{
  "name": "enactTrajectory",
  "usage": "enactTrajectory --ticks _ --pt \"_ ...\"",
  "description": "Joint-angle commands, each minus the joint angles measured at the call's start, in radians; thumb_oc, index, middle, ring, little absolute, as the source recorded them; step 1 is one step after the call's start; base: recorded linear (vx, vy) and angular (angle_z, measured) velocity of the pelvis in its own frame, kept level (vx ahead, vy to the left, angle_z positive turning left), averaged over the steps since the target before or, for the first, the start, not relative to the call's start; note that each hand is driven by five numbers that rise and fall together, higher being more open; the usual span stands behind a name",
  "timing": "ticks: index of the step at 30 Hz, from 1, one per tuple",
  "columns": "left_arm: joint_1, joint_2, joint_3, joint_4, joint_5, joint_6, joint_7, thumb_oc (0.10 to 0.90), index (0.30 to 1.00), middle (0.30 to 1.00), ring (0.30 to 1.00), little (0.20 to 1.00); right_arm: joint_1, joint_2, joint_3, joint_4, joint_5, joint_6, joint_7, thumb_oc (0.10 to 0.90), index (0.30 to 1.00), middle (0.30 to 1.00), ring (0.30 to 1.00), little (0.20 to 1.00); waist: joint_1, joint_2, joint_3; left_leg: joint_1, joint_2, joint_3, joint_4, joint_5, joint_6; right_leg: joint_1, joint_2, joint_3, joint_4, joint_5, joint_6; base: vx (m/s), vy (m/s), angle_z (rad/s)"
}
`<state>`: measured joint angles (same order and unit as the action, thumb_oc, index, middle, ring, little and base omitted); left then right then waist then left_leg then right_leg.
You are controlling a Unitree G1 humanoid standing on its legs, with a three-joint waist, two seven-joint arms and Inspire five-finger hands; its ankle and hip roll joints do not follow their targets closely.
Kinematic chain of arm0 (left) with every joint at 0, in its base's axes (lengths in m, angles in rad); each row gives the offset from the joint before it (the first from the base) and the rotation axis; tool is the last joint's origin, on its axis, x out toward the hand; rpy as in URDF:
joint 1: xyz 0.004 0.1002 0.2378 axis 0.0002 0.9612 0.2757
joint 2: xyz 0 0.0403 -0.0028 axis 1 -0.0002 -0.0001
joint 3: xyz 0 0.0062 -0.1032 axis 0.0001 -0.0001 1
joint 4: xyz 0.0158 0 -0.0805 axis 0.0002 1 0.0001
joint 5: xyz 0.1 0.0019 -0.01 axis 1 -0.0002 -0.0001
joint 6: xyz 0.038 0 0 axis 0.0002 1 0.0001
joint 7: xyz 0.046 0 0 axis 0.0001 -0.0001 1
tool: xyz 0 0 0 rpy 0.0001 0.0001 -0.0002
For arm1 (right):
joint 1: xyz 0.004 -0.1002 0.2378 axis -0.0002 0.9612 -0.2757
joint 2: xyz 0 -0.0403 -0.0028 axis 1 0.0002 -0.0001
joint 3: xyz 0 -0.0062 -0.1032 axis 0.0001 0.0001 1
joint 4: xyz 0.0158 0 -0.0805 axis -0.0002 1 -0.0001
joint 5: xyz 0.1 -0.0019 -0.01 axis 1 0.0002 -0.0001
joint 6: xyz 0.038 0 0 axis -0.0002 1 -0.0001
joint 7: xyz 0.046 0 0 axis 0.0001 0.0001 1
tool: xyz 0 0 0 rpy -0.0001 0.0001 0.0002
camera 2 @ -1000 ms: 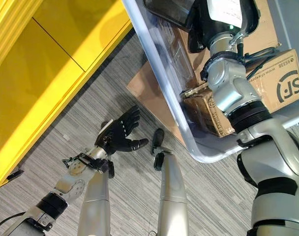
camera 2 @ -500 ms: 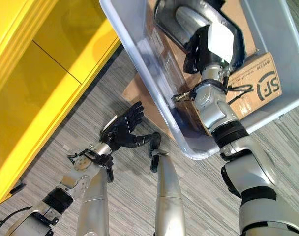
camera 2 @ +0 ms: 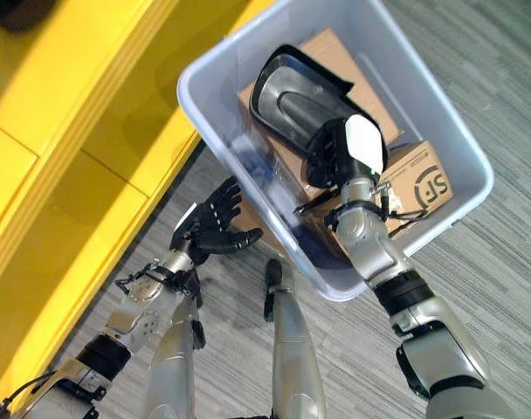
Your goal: Move parts from the plastic box to the shelf.
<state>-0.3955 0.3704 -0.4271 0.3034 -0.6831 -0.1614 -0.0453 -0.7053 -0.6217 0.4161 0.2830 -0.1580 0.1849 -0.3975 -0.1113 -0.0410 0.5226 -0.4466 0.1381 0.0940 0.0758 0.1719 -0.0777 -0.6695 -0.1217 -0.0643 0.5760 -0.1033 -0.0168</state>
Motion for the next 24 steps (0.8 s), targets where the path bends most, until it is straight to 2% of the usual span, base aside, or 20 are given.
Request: enactTrajectory --ticks 1,3,6,8,12,20,23,24 --pt "-0.013 -0.065 0.046 -0.176 0.015 -0.078 -0.007 0.900 1.000 1.000 1.000 1.000 0.008 -0.096 -0.124 -0.128 -0.067 -0.075 0.009 0.400 0.300 0.300 0.300 0.300 -0.057 0.053 -0.003 0.089 0.109 0.004 0.106 -0.167 -0.008 0.124 0.032 0.064 -0.126 -0.037 0.022 -0.01 0.131 -0.12" --pt "0.016 -0.047 0.069 -0.209 0.007 -0.069 -0.017 0.900 1.000 1.000 1.000 1.000 0.056 -0.102 -0.139 -0.162 -0.062 -0.087 0.036 0.400 0.300 0.300 0.300 0.300 -0.060 0.054 -0.007 0.121 0.108 0.009 0.100 -0.171 -0.007 0.162 0.031 0.066 -0.147 -0.035 0.022 0.01 0.084 -0.05" --pt "0.204 0.080 0.151 -0.392 -0.076 -0.054 -0.144 0.900 1.000 1.000 1.000 1.000 0.173 -0.161 -0.217 -0.247 -0.066 -0.101 0.076 0.400 0.300 0.300 0.300 0.300 -0.027 0.085 -0.023 0.153 0.092 0.007 0.081 -0.166 -0.010 0.222 0.011 0.048 -0.202 -0.021 0.026 -0.01 0.068 -0.05" --pt "0.272 0.114 0.185 -0.454 -0.111 -0.041 -0.188 0.900 1.000 1.000 1.000 1.000 0.209 -0.176 -0.248 -0.264 -0.065 -0.106 0.100 0.400 0.300 0.300 0.300 0.300 -0.012 0.095 -0.032 0.168 0.085 0.005 0.070 -0.164 -0.009 0.251 0.004 0.039 -0.224 -0.017 0.030 0.01 0.067 0.04" --pt "0.430 0.165 0.293 -0.554 -0.161 -0.013 -0.321 0.900 1.000 1.000 1.000 1.000 0.298 -0.206 -0.316 -0.316 -0.048 -0.145 0.233 0.400 0.300 0.300 0.300 0.300 0.025 0.113 -0.069 0.231 0.063 0.007 0.028 -0.155 -0.002 0.360 -0.014 0.003 -0.311 0.001 0.041 0.02 0.078 0.09" --pt "0.542 0.182 0.376 -0.564 -0.092 0.011 -0.331 0.900 1.000 1.000 1.000 1.000 0.430 -0.253 -0.394 -0.394 0.055 -0.120 0.467 0.400 0.300 0.300 0.300 0.300 0.048 0.093 -0.167 0.323 0.035 0.015 -0.027 -0.153 0.006 0.501 -0.020 -0.025 -0.424 0.044 0.066 0.05 0.061 0.06" --pt "0.587 0.218 0.430 -0.562 -0.001 -0.009 -0.318 0.900 1.000 1.000 1.000 1.000 0.500 -0.293 -0.441 -0.421 0.093 -0.046 0.571 0.400 0.300 0.300 0.300 0.300 0.054 0.077 -0.228 0.368 0.021 0.020 -0.051 -0.159 0.013 0.555 -0.025 -0.027 -0.482 0.076 0.086 0.10 0.092 0.04" --pt "0.590 0.219 0.434 -0.561 0.008 -0.012 -0.320 0.900 1.000 1.000 1.000 1.000 0.505 -0.294 -0.444 -0.421 0.096 -0.046 0.578 0.400 0.300 0.300 0.300 0.300 0.054 0.076 -0.233 0.373 0.020 0.021 -0.054 -0.160 0.014 0.560 -0.024 -0.027 -0.486 0.078 0.087 0.09 0.067 0.03"
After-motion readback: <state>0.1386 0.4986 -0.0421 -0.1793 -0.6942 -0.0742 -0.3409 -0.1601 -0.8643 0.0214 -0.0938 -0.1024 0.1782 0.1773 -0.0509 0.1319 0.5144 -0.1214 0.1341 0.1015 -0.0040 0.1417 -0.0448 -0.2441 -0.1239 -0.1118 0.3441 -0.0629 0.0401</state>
